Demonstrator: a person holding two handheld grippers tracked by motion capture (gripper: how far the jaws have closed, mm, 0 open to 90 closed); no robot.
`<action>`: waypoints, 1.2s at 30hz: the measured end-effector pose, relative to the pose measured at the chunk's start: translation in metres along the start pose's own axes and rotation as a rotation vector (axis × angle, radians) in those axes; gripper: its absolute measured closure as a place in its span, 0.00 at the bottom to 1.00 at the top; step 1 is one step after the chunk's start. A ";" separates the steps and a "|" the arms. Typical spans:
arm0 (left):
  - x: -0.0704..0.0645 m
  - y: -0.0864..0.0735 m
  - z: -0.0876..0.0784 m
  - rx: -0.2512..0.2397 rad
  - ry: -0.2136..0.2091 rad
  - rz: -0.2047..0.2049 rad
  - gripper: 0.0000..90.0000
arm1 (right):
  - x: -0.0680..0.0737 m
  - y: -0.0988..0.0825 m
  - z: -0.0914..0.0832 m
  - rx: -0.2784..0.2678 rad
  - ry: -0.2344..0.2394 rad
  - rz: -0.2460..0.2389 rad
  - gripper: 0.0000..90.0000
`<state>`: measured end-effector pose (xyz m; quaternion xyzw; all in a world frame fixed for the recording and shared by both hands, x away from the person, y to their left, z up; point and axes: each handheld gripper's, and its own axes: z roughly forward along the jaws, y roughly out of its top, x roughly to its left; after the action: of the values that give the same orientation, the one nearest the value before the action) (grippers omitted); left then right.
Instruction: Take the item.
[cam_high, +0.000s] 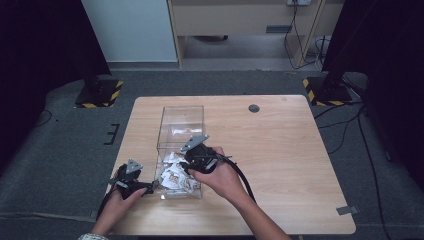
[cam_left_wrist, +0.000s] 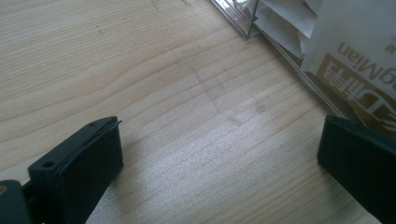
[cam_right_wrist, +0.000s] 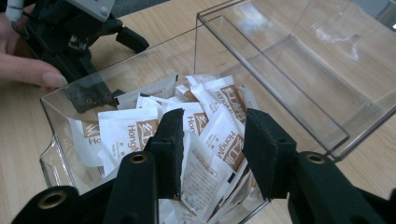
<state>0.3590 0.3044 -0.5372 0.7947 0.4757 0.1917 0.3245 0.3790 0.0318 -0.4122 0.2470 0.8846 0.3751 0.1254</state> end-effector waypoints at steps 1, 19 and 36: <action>0.000 0.000 0.000 0.000 0.000 0.000 0.00 | 0.001 -0.001 0.001 0.002 0.002 -0.005 0.66; 0.000 0.000 -0.001 0.002 0.006 0.001 0.00 | 0.011 -0.011 0.016 0.046 0.033 -0.032 0.75; 0.000 0.000 -0.001 0.002 0.006 0.001 0.00 | 0.013 -0.017 0.021 0.065 0.036 -0.045 0.81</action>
<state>0.3587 0.3045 -0.5369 0.7947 0.4766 0.1937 0.3221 0.3712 0.0413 -0.4393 0.2241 0.9037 0.3479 0.1099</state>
